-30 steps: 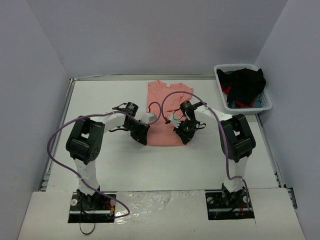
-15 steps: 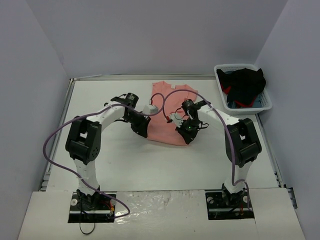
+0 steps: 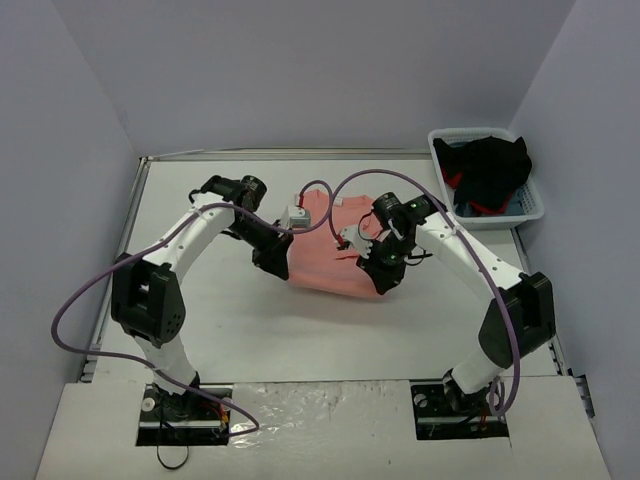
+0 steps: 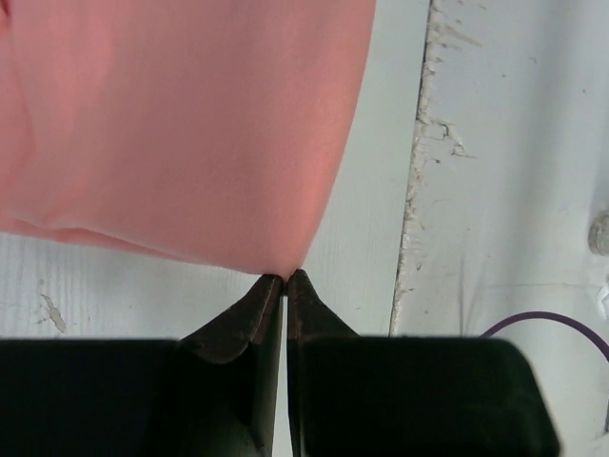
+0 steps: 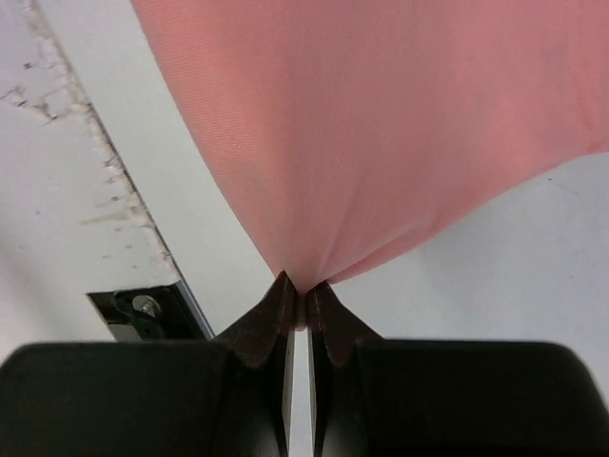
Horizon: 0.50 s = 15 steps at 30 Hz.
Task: Fold and stack the t-shirts
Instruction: Fold the long partially folded tshirt into a neat square
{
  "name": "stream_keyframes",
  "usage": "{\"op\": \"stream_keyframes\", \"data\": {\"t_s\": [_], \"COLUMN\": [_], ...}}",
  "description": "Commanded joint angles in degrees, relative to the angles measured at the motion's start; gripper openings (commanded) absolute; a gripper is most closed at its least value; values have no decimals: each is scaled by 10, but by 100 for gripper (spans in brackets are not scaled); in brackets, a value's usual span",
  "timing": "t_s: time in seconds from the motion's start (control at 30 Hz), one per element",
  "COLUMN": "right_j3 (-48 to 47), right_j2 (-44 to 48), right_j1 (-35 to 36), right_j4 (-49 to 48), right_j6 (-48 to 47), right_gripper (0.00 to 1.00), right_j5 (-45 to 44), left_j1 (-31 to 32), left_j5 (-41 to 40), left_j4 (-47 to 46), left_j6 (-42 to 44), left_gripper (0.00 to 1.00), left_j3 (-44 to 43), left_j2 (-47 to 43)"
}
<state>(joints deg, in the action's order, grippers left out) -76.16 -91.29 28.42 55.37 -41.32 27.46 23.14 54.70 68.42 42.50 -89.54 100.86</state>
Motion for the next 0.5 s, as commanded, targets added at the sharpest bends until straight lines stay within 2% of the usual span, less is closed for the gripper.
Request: {"op": "stream_keyframes", "data": {"t_s": [0.0,0.1,0.2,0.33,0.47], "right_j3": [-29,-38,-48,-88,-144], "right_j2": [41,56,56,25,-21], "right_j1": [8,8,8,-12,-28], "right_j4": [107,124,117,106,105], "right_j6": [-38,-50,-50,-50,-55], "right_gripper": [0,0,0,0,0], "right_j5": [40,45,34,12,-5], "left_j1": [1,4,3,-1,-5], "left_j5": [49,54,42,-11,-44], "left_j4": [173,203,149,31,-1], "left_j6": [101,120,66,-30,-73], "left_gripper": [2,2,2,2,2], "left_j3": [-34,-34,-27,-36,-74], "left_j2": [-37,-47,-69,-90,-74]}}
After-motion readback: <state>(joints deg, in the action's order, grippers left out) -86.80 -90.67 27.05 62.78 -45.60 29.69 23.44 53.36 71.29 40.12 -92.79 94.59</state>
